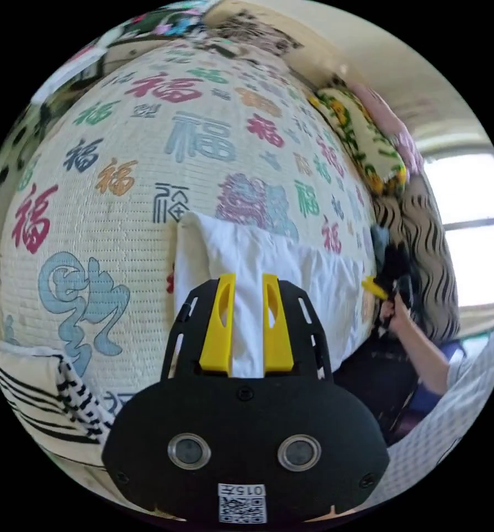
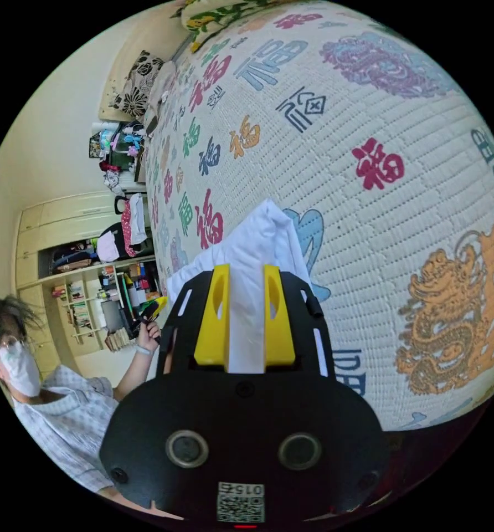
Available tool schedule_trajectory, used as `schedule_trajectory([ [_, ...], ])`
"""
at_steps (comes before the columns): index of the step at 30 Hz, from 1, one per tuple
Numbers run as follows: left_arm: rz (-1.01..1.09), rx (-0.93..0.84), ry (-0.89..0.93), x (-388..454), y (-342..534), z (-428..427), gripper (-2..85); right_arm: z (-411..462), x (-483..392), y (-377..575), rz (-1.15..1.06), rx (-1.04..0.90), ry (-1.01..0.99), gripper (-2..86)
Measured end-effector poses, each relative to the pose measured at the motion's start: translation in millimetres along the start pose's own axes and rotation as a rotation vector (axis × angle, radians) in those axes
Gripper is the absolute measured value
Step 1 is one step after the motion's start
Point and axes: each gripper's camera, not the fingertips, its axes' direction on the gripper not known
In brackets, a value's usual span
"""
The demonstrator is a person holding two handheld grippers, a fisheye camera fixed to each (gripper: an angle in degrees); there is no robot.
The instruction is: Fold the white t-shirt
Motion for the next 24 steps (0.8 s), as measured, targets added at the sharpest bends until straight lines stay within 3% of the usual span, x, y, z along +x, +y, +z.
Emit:
schedule_trajectory([
  [8,-0.146,0.046,0.04,-49,9,-26,-0.1,-3,0,10,-0.024,0.037,0.174,1.2],
  [14,0.019,0.061,-0.031,-46,30,-54,0.6,11,-3,36,-0.099,0.071,0.232,3.8],
  [19,0.148,0.042,0.002,-37,79,-96,7.0,29,-8,102,-0.195,-0.012,0.221,7.1],
  [24,0.277,-0.125,0.022,-23,173,-110,8.7,72,-4,170,-0.234,-0.135,0.268,8.5],
])
